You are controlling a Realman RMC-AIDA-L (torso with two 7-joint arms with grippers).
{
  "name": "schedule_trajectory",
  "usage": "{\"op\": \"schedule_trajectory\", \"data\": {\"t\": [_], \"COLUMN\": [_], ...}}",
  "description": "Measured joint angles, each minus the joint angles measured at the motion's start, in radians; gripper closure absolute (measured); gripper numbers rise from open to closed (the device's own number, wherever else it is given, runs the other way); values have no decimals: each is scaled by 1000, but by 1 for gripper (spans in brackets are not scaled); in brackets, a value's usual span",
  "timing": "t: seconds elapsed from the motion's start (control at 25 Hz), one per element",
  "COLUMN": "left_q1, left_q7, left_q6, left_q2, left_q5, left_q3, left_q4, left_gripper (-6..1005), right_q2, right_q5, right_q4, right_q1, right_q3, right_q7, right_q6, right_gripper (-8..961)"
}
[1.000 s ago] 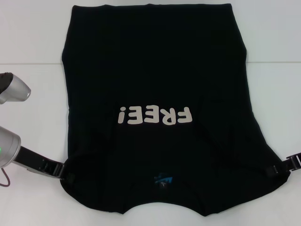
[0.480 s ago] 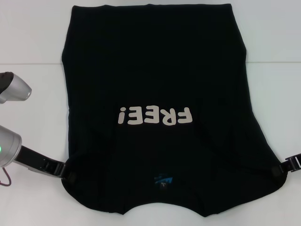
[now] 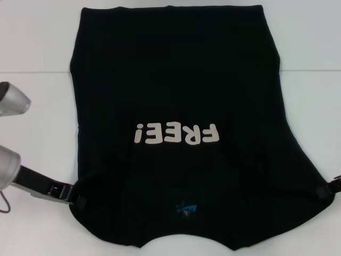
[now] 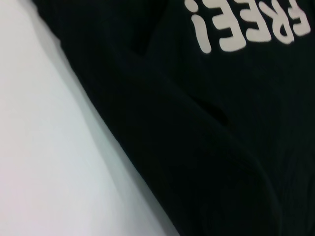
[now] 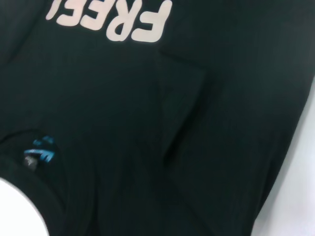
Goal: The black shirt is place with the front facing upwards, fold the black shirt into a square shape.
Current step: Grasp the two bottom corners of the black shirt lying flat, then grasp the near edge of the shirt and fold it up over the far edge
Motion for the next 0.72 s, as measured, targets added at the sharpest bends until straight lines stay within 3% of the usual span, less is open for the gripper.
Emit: {"op": "schedule_trajectory", "data": {"t": [0.12, 0.24, 0.36, 0.48, 0.72], "left_q1": [-7, -23, -27, -22, -5], "left_q7": [13, 51, 92, 122, 151], "left_q6": [49, 157, 257, 345, 386], "left_q2": [17, 55, 79, 101, 105], "left_q5": [-8, -20, -33, -33, -24], "left_q3": [-37, -115, -163, -173, -152], "left_q4": [-29, -98, -154, -226, -302], "left_gripper": [974, 974, 975, 975, 975], "right_q2": [-25, -47, -61, -63, -33], "right_q5": [2, 2, -4, -25, -100], "right_q4": [-9, -10, -11, -9, 3], "right_q1": [1, -4, -14, -28, -40], "right_q3": [7, 8, 2, -12, -22], "right_q7": [-34, -73, -136, -195, -255], "right_q6": [-71, -147, -243, -323, -351], "right_gripper": [927, 925, 924, 922, 919]}}
